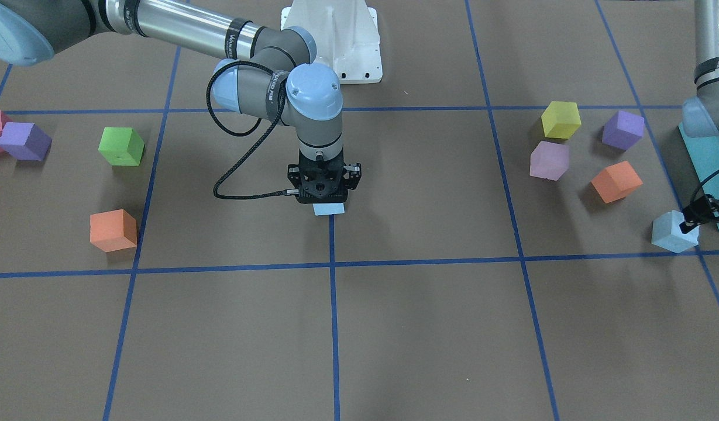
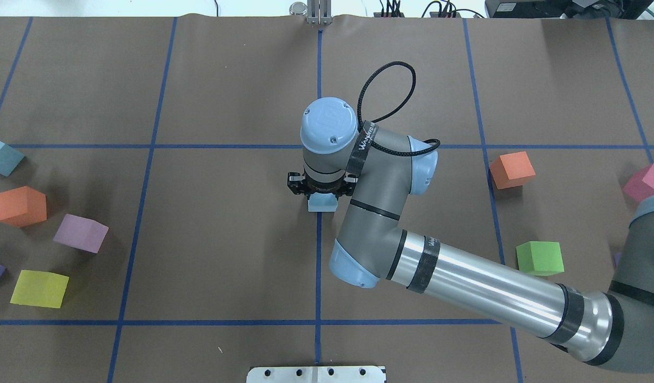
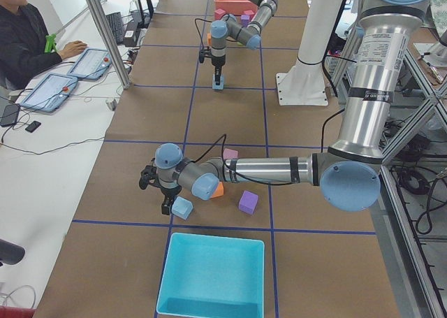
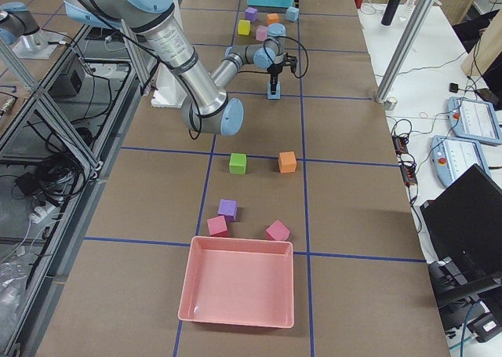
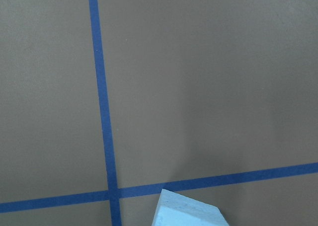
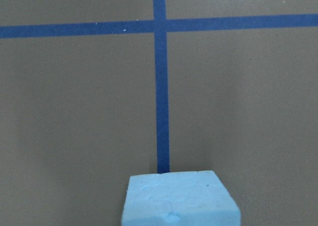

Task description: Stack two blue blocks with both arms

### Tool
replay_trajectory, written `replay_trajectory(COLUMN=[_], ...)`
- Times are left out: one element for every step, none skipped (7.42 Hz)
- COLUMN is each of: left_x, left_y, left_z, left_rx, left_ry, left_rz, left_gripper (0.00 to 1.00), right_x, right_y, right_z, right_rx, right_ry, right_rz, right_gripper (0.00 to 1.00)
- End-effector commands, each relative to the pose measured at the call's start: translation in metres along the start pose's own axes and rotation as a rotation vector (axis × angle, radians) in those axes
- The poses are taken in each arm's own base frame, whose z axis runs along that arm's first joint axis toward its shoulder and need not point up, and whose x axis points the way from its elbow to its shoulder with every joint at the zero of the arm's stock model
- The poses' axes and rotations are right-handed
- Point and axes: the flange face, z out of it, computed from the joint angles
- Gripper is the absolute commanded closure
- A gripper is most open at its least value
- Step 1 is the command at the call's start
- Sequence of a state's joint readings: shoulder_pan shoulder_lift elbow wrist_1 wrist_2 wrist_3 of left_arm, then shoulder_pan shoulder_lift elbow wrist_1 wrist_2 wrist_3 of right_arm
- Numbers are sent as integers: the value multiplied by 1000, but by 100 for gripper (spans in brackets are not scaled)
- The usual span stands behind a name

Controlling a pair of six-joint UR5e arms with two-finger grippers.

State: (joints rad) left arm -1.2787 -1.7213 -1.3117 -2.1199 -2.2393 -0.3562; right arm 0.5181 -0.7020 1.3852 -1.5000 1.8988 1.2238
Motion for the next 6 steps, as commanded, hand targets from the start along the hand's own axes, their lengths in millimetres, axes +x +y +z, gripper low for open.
replay_trajectory(left_x=[13, 10, 14, 12, 10, 7], left_y=[3, 5, 9, 10, 8, 10], left_z=[15, 20, 27, 30, 33, 41], left_rx=[-20, -30, -44, -50, -53, -62], left_ry=[-10, -13, -13, -15, -23, -48], left_rz=[24, 24, 38, 39, 48, 91], left_gripper=[2, 2, 2, 2, 2, 2], right_x=[8, 28, 41, 53, 66, 78], right_y=[-33, -56, -63, -62, -67, -69], right_z=[-31, -60, -88, -109, -118, -123], right_rx=[-12, -31, -35, -35, -41, -43], right_ry=[-34, -53, -36, -17, -29, -38], right_rz=[-16, 4, -19, -29, -20, -15], right_gripper=[0, 0, 0, 0, 0, 0])
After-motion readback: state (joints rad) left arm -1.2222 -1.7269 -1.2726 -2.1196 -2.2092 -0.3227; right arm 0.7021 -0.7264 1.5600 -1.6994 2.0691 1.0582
